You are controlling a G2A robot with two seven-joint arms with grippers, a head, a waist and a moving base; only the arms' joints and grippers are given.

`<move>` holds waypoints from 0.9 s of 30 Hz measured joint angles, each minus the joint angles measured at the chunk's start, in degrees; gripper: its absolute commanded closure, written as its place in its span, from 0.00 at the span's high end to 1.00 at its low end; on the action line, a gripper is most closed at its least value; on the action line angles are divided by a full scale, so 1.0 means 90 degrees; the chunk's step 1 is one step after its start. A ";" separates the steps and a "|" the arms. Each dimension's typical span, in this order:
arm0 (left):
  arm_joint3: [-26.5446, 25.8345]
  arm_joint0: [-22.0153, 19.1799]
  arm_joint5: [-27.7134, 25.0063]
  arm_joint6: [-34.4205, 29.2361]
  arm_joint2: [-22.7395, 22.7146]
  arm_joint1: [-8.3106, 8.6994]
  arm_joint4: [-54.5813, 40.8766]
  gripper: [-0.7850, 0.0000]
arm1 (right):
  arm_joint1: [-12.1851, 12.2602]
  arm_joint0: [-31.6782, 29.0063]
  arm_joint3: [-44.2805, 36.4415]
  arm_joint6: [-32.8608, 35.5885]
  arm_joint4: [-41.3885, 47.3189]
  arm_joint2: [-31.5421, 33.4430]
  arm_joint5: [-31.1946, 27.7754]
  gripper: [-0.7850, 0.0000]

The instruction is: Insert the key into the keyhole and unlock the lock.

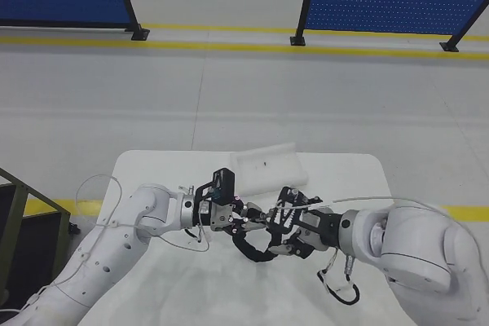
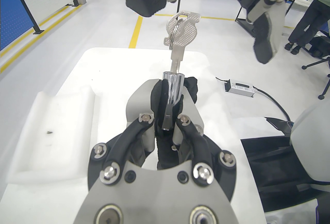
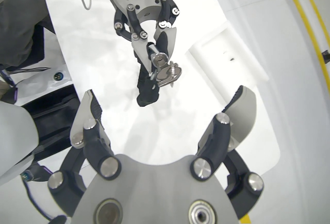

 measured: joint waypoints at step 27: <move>-0.0144 0.0094 0.0000 -0.0378 0.0136 0.0133 -0.0366 0.00 | 0.2254 0.1427 -0.0055 -0.2149 -0.0556 -0.1401 -0.2148 0.38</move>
